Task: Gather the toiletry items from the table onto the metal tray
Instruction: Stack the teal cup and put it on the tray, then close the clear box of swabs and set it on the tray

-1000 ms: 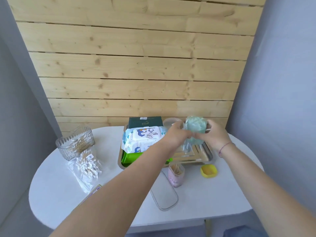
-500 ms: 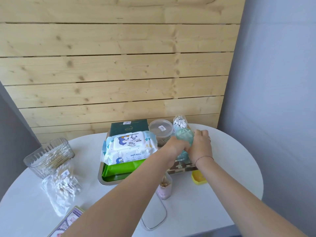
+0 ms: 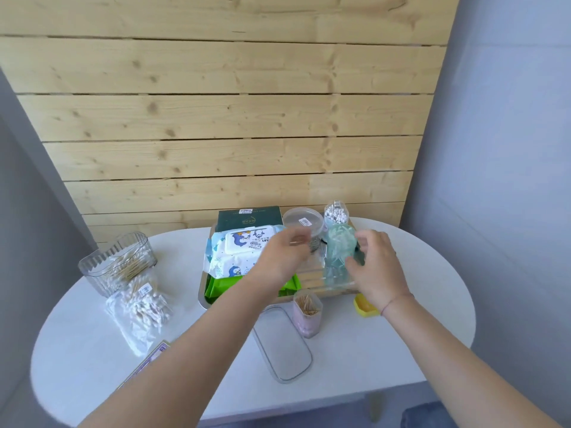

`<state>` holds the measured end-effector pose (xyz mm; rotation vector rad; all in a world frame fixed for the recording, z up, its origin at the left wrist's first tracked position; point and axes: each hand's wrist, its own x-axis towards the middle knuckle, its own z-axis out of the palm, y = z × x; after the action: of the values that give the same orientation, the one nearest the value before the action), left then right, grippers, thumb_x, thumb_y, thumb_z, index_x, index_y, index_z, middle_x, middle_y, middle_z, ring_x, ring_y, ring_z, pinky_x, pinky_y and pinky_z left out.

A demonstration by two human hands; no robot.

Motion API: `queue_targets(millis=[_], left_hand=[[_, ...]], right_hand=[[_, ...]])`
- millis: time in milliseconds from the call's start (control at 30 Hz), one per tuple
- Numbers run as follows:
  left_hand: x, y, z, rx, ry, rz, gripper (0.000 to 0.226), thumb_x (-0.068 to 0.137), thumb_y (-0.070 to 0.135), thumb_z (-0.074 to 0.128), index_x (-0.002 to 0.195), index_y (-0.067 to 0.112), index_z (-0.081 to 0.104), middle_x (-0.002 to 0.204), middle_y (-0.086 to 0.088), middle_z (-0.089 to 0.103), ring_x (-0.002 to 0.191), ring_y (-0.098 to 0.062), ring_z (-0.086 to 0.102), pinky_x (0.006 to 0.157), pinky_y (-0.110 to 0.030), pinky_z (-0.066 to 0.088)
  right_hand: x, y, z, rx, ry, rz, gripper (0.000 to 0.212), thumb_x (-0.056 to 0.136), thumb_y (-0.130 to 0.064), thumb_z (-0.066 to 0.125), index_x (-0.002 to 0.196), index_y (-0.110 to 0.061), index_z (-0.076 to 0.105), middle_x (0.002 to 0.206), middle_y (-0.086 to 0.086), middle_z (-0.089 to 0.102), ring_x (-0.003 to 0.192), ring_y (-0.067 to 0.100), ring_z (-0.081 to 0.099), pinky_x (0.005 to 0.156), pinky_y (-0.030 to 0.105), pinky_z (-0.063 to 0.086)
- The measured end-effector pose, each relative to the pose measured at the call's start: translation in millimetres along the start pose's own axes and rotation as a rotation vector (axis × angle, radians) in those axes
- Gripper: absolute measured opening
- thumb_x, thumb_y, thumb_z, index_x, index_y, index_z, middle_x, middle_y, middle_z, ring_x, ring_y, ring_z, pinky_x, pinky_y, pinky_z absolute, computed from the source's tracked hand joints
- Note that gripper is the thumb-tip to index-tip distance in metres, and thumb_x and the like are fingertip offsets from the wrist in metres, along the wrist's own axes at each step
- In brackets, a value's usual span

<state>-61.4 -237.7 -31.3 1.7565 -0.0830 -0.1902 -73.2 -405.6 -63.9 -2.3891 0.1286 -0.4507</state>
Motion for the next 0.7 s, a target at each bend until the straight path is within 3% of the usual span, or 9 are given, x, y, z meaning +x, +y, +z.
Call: queue_targets(millis=[133,200,267,400,533,700], left_hand=[[-69,-31,-36,0.148,0.177,0.125,0.04,0.081,-0.008,0.047,0.097,0.026,0.062,0.096,0.016,0.064,0.094,0.004,0.059,0.071,0.003,0.041],[-99,-57,-44,0.238,0.218,0.11,0.042,0.08,-0.008,0.049,0.093,0.03,0.061,0.096,0.017,0.064,0.095,0.005,0.058,0.073,0.001,0.039],[-119,-79,-43,0.352,0.214,0.12,0.043,0.079,-0.006,0.05,0.098,0.031,0.06,0.103,0.016,0.062,0.1,0.006,0.054,0.079,-0.002,0.038],[-140,-101,-50,0.459,0.223,0.123,0.04,0.08,-0.002,0.052,0.109,0.024,0.06,0.11,0.013,0.057,0.1,0.01,0.048,0.077,0.005,0.032],[-142,-106,-74,0.454,0.311,0.095,0.039,0.08,-0.001,0.052,0.109,0.023,0.061,0.113,0.009,0.057,0.103,-0.005,0.052,0.077,0.001,0.035],[-146,-98,-109,0.383,0.416,0.123,0.037,0.082,-0.002,0.054,0.104,0.026,0.06,0.103,0.01,0.057,0.099,-0.008,0.054,0.078,-0.009,0.038]], right_hand=[[-84,-17,3,0.214,-0.134,-0.041,0.021,0.076,-0.01,0.062,0.092,-0.02,0.053,0.093,-0.003,0.058,0.083,0.013,0.057,0.069,0.013,0.04],[-119,-24,18,0.147,-0.295,-0.089,0.02,0.075,-0.023,0.063,0.087,-0.027,0.048,0.093,-0.009,0.056,0.085,0.011,0.054,0.072,0.019,0.041],[-138,-29,35,-0.095,-0.358,-0.163,0.03,0.072,-0.041,0.065,0.091,-0.024,0.049,0.099,-0.008,0.053,0.092,0.014,0.053,0.075,0.026,0.042],[-151,-43,59,-0.516,-0.295,-0.233,0.061,0.033,-0.063,0.08,0.066,-0.017,0.056,0.072,0.003,0.058,0.059,0.024,0.06,0.05,0.032,0.048],[-151,-48,69,-0.617,-0.245,-0.163,0.06,0.031,-0.055,0.084,0.061,-0.012,0.057,0.066,0.01,0.059,0.054,0.029,0.059,0.048,0.035,0.046],[-156,-49,65,-0.545,-0.203,-0.151,0.055,0.033,-0.046,0.084,0.064,-0.013,0.053,0.061,0.005,0.056,0.054,0.03,0.058,0.05,0.033,0.045]])
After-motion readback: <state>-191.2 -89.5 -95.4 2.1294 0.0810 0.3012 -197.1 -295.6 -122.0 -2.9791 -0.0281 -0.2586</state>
